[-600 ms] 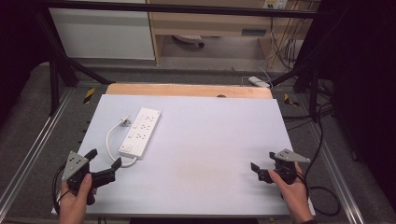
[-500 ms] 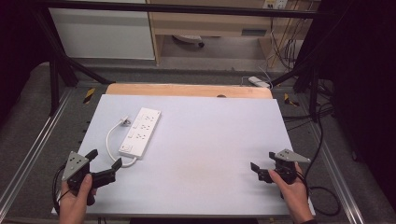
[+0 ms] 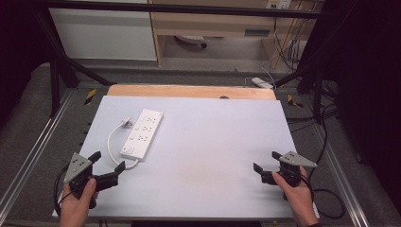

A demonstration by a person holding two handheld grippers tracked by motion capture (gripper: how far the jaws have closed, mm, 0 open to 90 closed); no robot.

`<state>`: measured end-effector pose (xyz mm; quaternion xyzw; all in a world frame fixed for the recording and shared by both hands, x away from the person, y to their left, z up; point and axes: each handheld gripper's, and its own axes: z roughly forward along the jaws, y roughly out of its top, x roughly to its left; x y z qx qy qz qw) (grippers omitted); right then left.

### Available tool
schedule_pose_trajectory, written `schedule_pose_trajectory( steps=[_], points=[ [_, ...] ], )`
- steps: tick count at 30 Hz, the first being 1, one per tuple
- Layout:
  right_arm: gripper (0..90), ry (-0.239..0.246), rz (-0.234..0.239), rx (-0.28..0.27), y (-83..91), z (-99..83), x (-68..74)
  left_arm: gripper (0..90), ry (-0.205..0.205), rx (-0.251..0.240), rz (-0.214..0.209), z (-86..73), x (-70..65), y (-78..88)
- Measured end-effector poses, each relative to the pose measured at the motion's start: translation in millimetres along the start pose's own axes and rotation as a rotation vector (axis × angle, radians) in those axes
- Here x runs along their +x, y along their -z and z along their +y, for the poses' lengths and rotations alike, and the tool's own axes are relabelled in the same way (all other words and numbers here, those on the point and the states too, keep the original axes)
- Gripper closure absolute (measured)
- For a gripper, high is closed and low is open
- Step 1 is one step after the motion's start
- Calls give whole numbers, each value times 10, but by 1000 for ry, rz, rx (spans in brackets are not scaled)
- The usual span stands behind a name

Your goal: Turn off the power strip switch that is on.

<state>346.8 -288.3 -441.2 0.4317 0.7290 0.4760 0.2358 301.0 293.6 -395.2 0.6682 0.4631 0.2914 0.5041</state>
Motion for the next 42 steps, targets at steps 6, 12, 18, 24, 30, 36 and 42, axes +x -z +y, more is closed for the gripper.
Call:
schedule_pose_trajectory(
  steps=[6, 12, 18, 24, 30, 36, 42],
  points=[
    [72, -5, -18, -1, 10, 1, 6, 45, 12, -2, -28, 63, 2, 10],
    [66, 4, -10, -9, 19, 10, 23, 52, 16, -18, -6, 138, -2, -60],
    [65, 17, -4, -10, 26, 18, 47, 58, 3, -11, -10, 275, -12, -139],
    [63, 9, -6, -16, 33, 21, 44, 58, 3, -11, -23, 431, -13, -220],
    [62, 6, -7, -14, 34, 21, 44, 58, -4, -9, -27, 561, -3, -275],
    [61, 6, -4, -14, 31, 20, 45, 58, -13, -5, -24, 644, 6, -332],
    [61, 4, 2, -13, 28, 21, 42, 60, -31, -23, 3, 721, 5, -377]
  ],
)
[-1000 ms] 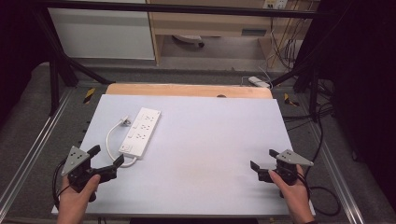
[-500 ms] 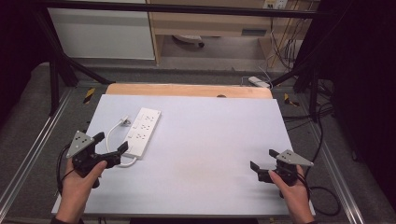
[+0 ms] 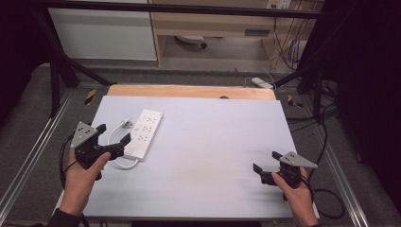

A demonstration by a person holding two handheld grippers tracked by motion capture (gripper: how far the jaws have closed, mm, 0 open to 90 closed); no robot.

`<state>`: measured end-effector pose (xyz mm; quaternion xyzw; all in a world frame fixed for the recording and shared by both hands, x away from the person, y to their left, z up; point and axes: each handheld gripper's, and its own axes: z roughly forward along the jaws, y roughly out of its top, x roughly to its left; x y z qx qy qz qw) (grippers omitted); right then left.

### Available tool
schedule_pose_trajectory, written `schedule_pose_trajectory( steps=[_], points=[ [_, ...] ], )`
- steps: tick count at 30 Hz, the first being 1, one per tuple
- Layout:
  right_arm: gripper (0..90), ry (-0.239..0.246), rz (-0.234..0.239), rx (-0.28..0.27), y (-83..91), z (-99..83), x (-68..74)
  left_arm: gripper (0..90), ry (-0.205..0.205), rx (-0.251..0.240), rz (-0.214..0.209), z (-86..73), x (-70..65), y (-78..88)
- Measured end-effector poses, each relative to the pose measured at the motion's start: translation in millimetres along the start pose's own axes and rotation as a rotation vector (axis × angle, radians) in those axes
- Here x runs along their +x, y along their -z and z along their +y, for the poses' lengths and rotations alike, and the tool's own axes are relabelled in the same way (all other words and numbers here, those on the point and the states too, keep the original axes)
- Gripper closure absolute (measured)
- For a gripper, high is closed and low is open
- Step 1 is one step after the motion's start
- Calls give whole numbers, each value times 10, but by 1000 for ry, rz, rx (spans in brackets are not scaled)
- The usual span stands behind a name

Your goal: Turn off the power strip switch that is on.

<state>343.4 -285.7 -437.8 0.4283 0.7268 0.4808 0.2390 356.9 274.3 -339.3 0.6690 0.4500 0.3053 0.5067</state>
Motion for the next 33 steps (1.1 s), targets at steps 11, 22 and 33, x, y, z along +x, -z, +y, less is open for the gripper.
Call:
schedule_pose_trajectory(
  steps=[11, 22, 33],
  points=[
    [61, 4, 12, -6, 4, 7, 10, 60, -27, 2, -6, 164, 18, -167],
    [61, -6, 13, -5, 6, 9, 5, 56, -52, -7, -34, 327, 38, -416],
    [57, -6, 19, -7, 6, 12, 10, 56, -40, 5, -1, 396, 144, -668]
  ],
)
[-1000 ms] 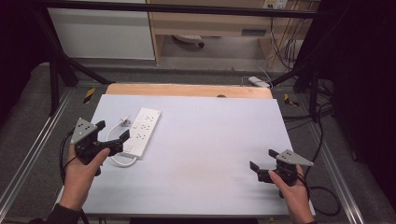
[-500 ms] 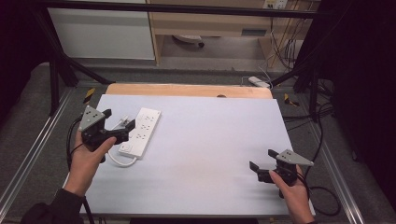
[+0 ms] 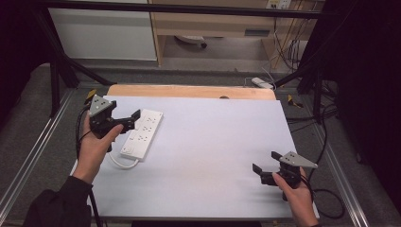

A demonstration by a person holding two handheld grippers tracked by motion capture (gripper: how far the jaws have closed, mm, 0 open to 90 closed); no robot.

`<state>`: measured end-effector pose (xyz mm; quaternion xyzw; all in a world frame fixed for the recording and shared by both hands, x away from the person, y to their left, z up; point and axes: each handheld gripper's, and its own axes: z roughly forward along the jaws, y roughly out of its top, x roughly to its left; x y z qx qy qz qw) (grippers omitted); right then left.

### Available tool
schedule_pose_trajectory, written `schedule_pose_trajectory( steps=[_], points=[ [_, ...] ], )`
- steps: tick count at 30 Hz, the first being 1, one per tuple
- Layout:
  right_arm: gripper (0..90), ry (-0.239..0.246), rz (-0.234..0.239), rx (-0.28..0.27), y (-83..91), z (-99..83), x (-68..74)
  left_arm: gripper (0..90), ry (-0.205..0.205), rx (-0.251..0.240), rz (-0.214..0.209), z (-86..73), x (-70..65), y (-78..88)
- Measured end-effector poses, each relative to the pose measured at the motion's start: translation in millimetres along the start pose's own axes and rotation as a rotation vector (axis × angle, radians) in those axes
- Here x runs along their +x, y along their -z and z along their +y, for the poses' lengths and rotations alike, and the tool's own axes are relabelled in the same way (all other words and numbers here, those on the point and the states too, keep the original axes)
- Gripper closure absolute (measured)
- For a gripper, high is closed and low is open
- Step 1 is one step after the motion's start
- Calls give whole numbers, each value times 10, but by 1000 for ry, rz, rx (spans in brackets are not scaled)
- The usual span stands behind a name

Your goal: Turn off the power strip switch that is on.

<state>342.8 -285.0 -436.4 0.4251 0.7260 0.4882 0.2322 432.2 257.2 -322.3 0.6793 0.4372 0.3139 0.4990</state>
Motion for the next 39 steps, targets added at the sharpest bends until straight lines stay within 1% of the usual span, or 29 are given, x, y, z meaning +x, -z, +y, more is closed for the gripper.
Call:
schedule_pose_trajectory(
  steps=[4, 6, 8, 11, 12, 15, 18, 21, 24, 27, 33, 39],
  points=[
    [57, 2, 0, -4, 6, 0, 0, 56, -8, 3, 10, 25, 31, -75],
    [57, 5, 1, -2, 4, 0, 3, 56, 1, 7, 14, 37, 50, -109],
    [56, 4, 2, -5, 3, 2, 3, 56, 0, 6, 23, 48, 70, -143],
    [54, 6, 3, -3, 3, 3, 4, 57, -6, -7, 42, 51, 92, -193],
    [53, 6, 4, -2, 4, 4, 4, 57, -1, -10, 45, 48, 100, -218],
    [53, 3, 5, -1, 5, 3, 4, 57, -4, 2, 55, 39, 124, -298],
    [52, 1, 8, -1, 6, 4, 4, 58, -2, 1, 60, 46, 137, -359],
    [51, 0, 10, 0, 6, 4, 5, 58, -1, 11, 63, 49, 152, -425],
    [50, -2, 12, 3, 4, 3, 5, 58, 0, 37, 63, 41, 169, -496],
    [50, -1, 15, 4, 3, 3, 7, 58, -8, 61, 71, 31, 190, -576],
    [53, -2, 15, -1, 7, 4, 4, 59, -11, 73, 89, 24, 218, -697],
    [52, -1, 20, -4, 12, 8, 8, 61, -4, 80, 104, -8, 268, -783]
  ],
)
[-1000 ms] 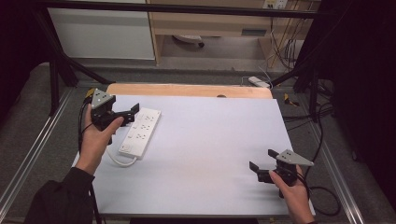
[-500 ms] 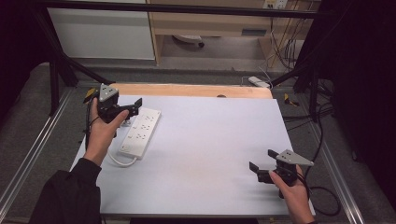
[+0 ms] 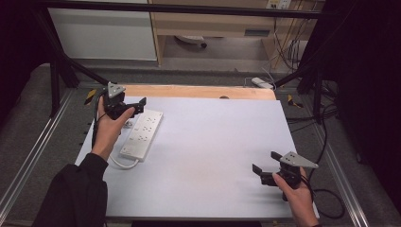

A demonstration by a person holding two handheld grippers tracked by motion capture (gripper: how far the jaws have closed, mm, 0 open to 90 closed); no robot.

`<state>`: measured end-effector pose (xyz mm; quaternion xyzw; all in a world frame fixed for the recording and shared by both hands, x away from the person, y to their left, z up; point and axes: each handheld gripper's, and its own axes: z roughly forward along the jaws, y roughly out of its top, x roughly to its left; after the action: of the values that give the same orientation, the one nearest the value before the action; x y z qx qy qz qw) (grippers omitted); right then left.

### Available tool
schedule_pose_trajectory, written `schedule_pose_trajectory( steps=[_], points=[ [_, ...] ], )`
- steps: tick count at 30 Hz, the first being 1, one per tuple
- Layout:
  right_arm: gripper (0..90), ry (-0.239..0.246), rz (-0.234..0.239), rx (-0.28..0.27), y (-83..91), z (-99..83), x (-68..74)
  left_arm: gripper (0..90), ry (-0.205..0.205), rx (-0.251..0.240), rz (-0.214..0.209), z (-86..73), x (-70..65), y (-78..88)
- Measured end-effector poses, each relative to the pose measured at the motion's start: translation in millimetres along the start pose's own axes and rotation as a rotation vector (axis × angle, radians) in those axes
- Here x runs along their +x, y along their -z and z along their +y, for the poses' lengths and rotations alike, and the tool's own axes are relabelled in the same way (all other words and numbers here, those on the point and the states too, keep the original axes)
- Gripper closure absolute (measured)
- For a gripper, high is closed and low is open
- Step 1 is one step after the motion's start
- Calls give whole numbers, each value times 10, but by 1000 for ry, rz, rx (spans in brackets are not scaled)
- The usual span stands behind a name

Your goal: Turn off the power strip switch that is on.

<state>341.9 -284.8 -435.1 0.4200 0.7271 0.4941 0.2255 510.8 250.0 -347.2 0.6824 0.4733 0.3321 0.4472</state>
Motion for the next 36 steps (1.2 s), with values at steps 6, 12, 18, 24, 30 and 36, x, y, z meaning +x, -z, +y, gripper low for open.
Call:
schedule_pose_trajectory(
  steps=[6, 12, 18, 24, 30, 36],
  points=[
    [52, -6, -1, 2, 1, -1, -2, 64, 3, 21, 12, -50, 39, -106],
    [52, -10, 2, -1, 1, -3, -5, 65, 6, 41, 20, -95, 67, -188],
    [50, -12, 4, -2, 4, -2, -5, 69, -1, 67, 33, -137, 70, -259],
    [47, -14, 5, 0, 2, -4, -5, 84, -1, 74, 33, -153, 46, -309],
    [46, -10, 7, 2, -1, -4, -2, 129, 16, 88, 26, -174, 49, -351],
    [47, -13, 6, 1, 0, -4, -2, 245, 38, 123, 19, -206, 83, -374]
  ],
)
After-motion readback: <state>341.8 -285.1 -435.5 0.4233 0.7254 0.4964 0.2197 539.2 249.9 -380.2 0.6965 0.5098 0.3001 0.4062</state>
